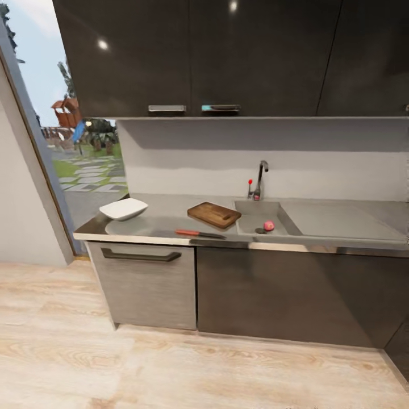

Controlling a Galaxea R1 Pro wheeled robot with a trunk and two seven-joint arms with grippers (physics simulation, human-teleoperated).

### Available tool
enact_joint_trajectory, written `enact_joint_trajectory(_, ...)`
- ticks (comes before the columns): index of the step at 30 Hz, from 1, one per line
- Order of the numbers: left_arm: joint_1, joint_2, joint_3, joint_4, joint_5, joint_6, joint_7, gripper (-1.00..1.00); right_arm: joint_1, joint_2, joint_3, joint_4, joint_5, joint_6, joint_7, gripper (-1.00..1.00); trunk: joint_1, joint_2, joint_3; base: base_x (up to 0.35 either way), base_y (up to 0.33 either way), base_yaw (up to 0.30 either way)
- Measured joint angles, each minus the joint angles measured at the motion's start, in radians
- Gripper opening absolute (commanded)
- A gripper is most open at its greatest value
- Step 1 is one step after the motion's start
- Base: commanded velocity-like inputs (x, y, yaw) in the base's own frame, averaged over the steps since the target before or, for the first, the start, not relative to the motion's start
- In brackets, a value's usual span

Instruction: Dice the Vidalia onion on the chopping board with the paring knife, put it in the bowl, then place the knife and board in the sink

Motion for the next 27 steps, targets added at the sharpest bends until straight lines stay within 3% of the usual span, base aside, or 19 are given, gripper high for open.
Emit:
enact_joint_trajectory(11,0.0,0.0,0.002,0.003,0.002,0.0,0.0,1.0,0.0,0.002,0.002,0.0,0.003,-0.001,0.0,1.0,0.0,0.0,-0.004,0.011,0.175,-0.032)
enact_joint_trajectory(27,0.0,0.0,0.0,0.003,0.002,0.0,0.004,1.0,0.0,0.002,0.002,0.0,0.003,-0.001,0.001,1.0,0.0,0.0,-0.004,0.0,0.007,0.155)
